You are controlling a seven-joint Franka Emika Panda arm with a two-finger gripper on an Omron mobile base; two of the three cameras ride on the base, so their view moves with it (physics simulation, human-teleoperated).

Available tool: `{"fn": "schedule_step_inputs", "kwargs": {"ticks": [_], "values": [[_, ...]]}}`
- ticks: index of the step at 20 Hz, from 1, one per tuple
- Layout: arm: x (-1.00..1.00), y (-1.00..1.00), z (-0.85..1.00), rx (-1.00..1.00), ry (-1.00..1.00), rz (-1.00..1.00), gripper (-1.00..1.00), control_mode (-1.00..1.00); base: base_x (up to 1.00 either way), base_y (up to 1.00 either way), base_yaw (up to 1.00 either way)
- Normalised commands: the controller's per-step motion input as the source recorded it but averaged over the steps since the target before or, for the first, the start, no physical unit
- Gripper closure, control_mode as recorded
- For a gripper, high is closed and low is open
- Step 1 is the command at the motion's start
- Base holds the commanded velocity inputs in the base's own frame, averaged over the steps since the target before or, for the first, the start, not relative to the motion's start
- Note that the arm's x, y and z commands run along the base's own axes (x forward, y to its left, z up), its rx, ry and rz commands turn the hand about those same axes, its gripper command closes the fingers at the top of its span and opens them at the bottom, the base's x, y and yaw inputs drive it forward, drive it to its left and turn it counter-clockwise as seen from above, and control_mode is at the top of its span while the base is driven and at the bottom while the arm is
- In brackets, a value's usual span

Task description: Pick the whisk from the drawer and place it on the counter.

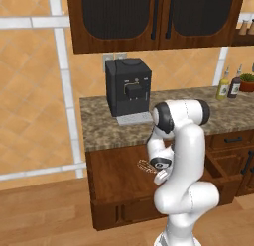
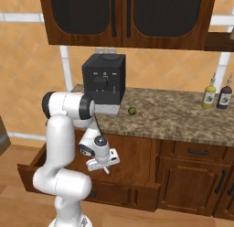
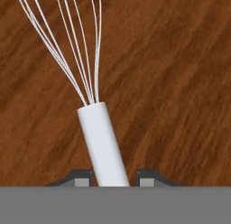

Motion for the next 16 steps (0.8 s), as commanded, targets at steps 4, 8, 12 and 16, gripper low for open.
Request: {"fn": "schedule_step_inputs", "kwargs": {"ticks": [4, 8, 12, 16], "values": [[0.0, -0.19, 0.61, 0.01, 0.0, 0.0, 1.0, -1.0, 0.0, 0.0, 0.0], [0.0, -0.3, 1.0, 0.01, 0.0, 0.0, 1.0, -1.0, 0.0, 0.0, 0.0], [0.01, -0.34, 1.0, 0.0, 0.06, 0.0, 1.0, -1.0, 0.0, 0.0, 0.0], [0.23, -0.28, 1.0, 0.0, 0.13, 0.0, 1.0, -1.0, 0.0, 0.0, 0.0]]}}
